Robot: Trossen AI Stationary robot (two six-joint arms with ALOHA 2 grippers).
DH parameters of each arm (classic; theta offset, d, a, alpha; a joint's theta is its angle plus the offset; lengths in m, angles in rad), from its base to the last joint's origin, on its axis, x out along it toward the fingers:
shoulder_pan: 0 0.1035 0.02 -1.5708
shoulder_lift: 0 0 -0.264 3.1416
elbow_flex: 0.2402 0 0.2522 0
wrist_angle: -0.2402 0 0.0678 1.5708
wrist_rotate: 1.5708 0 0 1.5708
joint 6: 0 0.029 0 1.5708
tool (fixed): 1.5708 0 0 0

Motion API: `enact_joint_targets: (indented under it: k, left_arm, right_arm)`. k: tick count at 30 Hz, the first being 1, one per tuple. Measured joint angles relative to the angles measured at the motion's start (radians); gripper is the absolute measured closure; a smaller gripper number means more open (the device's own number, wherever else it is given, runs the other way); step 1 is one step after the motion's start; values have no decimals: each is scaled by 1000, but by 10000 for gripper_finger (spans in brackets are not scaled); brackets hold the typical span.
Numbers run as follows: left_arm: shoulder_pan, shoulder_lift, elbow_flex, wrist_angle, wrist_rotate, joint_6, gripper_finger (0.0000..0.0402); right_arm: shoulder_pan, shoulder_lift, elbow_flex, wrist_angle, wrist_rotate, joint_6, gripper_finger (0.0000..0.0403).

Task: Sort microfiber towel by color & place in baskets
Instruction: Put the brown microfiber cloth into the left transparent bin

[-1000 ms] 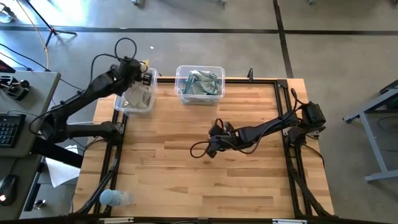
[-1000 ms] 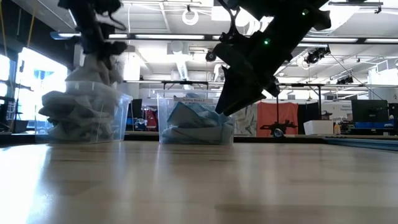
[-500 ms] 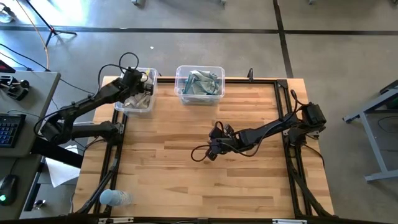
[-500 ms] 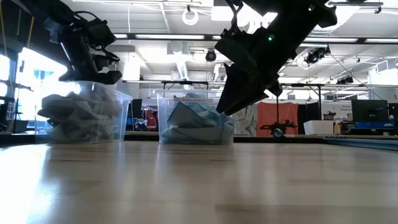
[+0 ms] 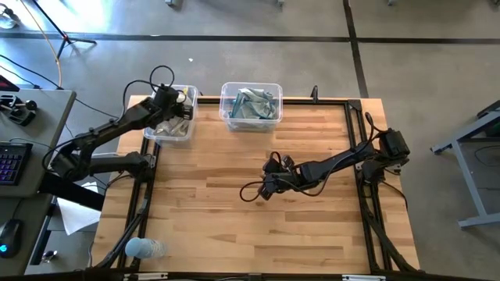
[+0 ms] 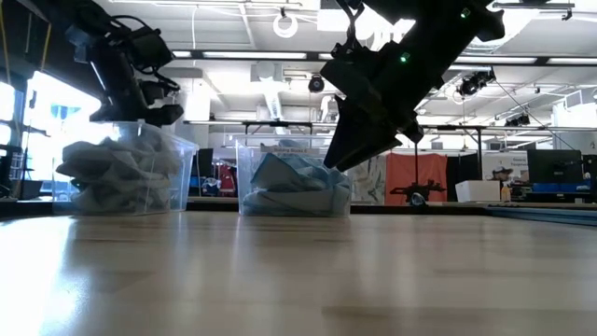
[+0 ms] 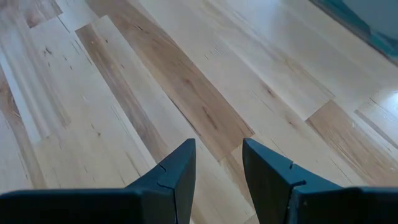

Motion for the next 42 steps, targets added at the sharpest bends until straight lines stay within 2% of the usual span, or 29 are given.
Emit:
enact_joint_targets:
  k: [4, 9, 23, 28, 34, 42]
  left_arm:
    - [0, -20, 57, -74, 1, 28, 234]
    - [0, -73, 119, -150, 9, 29, 232]
    - [0, -101, 135, -225, 64, 92, 232]
    - [-1, -101, 199, -277, 52, 263, 232]
    - [-6, -99, 206, -364, 65, 384, 232]
    - [-6, -93, 206, -358, 73, 319, 231]
  right_arm:
    - [0, 0, 0, 0, 0, 1, 276]
    - [0, 0, 0, 0, 0, 7, 276]
    - [-2, 0, 0, 0, 1, 7, 276]
    - [-2, 0, 0, 0, 1, 7, 276]
    - [-4, 0, 0, 1, 1, 7, 276]
    - [-4, 0, 0, 1, 1, 15, 276]
